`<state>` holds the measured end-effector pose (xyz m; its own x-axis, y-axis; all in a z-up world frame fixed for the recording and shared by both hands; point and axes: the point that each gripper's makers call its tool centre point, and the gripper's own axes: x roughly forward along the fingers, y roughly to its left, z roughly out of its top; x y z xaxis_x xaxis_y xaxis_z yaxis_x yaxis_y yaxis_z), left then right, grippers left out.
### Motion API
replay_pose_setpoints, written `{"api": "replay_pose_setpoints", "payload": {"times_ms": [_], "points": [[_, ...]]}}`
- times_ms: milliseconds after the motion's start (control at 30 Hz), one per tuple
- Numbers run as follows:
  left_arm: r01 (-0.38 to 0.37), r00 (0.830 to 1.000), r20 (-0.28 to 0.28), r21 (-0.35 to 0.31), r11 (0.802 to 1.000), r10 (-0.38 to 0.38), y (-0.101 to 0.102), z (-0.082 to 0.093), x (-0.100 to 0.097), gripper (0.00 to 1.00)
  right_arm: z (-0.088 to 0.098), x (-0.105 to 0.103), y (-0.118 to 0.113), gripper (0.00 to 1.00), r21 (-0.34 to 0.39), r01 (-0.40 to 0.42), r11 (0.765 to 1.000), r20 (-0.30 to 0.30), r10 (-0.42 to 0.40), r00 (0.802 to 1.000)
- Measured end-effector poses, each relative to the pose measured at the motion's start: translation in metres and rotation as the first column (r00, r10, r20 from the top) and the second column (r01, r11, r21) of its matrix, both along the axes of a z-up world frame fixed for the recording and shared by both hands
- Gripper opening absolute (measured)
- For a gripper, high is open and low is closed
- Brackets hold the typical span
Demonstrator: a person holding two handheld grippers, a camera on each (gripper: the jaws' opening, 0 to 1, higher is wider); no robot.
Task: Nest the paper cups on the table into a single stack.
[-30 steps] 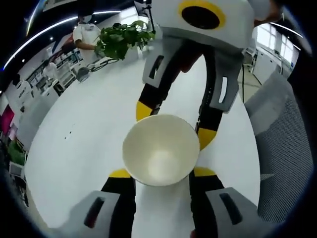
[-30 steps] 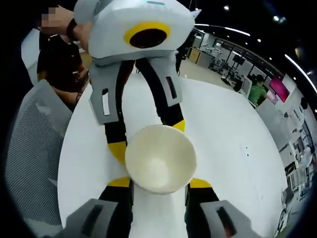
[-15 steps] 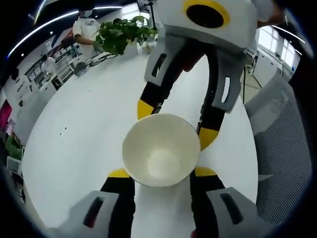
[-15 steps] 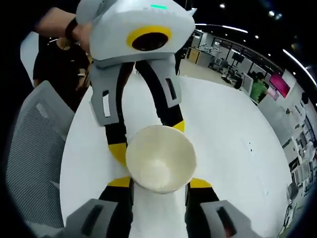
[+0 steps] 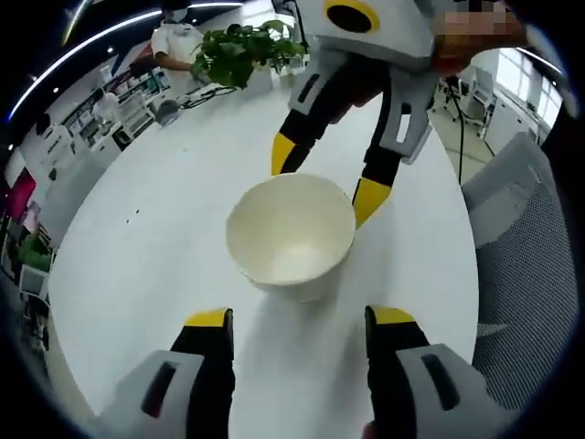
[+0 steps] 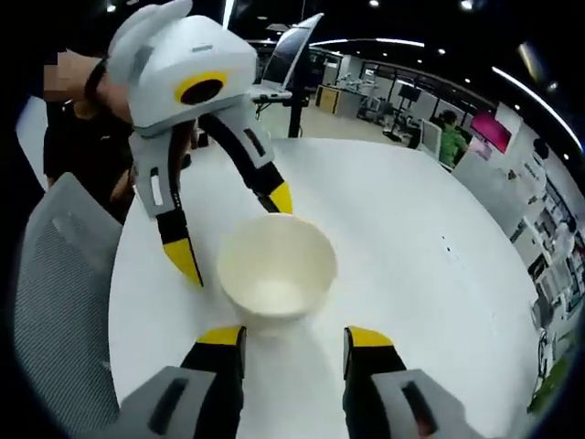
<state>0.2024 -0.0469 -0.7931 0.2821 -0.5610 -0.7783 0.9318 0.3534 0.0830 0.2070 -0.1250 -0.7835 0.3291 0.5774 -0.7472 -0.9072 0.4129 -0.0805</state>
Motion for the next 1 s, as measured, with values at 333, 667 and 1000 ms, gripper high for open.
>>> {"api": "replay_pose_setpoints", "payload": {"times_ms": [333,667,1000], "points": [[-0.271,0.963,-0.044,-0.167,0.948,0.267,0.032,0.024,-0.02,0.6,0.023,-0.002,-0.021,0.44,0.172,0.204,0.964,0.003,-0.207,0.978],[-0.445,0.891,-0.044,-0.281,0.85,0.451,0.058,0.036,-0.035,0.7,0.047,-0.018,-0.031,0.6,0.301,0.325,0.897,0.034,-0.351,0.936],[-0.533,0.828,-0.047,-0.375,0.759,0.558,0.074,0.057,-0.055,0.74,0.046,-0.05,-0.036,0.65,0.326,0.366,0.872,0.013,-0.392,0.92]]}}
